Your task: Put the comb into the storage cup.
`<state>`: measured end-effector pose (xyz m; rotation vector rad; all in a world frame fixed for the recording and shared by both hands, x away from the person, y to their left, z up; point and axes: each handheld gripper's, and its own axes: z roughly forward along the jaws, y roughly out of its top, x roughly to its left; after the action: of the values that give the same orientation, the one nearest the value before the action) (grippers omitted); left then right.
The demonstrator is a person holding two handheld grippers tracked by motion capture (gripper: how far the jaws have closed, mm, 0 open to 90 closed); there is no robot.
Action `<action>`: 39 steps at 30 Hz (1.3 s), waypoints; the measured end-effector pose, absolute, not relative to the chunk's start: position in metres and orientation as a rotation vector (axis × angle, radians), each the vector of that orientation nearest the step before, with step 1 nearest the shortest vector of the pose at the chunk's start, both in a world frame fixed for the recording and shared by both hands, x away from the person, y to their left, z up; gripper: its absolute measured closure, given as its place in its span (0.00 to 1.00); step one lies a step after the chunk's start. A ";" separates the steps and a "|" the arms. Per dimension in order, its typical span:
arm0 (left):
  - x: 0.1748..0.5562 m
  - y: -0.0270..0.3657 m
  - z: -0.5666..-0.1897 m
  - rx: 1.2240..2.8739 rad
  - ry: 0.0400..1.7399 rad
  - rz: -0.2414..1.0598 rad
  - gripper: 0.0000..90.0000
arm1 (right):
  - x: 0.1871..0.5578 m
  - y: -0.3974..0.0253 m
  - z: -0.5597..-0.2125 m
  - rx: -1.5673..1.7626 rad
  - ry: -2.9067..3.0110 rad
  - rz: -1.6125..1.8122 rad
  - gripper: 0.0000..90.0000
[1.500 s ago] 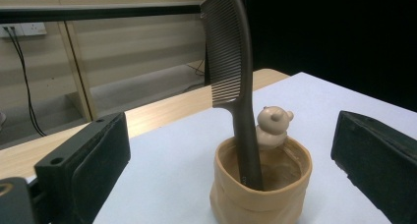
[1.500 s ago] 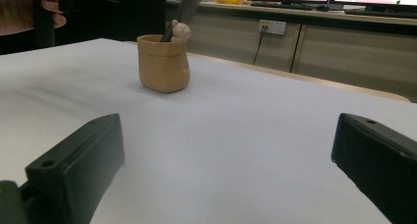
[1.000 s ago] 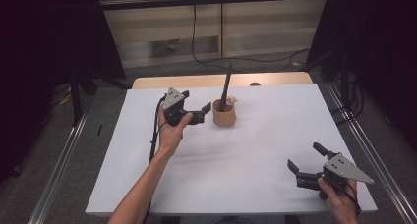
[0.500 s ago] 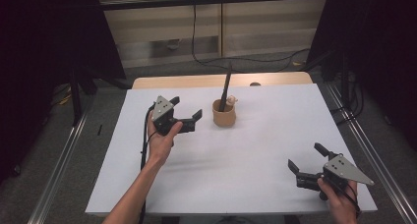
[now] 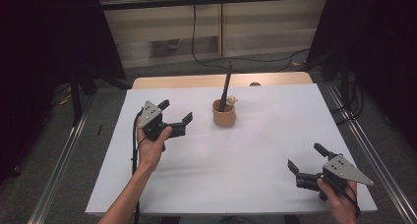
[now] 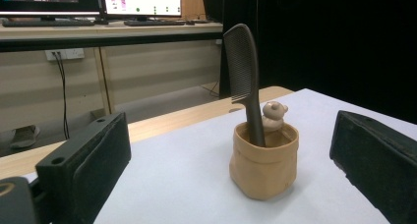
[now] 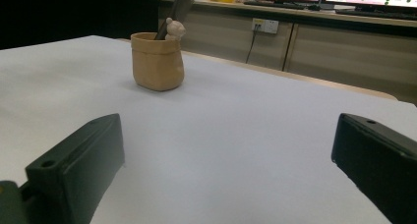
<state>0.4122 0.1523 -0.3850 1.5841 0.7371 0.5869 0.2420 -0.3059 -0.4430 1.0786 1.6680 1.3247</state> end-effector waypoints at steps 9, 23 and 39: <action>0.400 0.167 -0.385 1.561 0.778 0.587 0.03 | 0.241 -0.306 -0.443 1.076 1.664 1.325 0.00; 0.386 0.188 -0.397 1.575 0.810 0.575 0.02 | 0.241 -0.306 -0.442 1.081 1.661 1.325 0.00; 0.351 0.210 -0.405 1.539 0.848 0.621 0.03 | 0.241 -0.307 -0.442 1.080 1.652 1.314 0.00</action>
<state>0.3514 0.2103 -0.4046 1.5394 0.8478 0.6207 0.2407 -0.3068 -0.4420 1.0795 1.6516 1.3138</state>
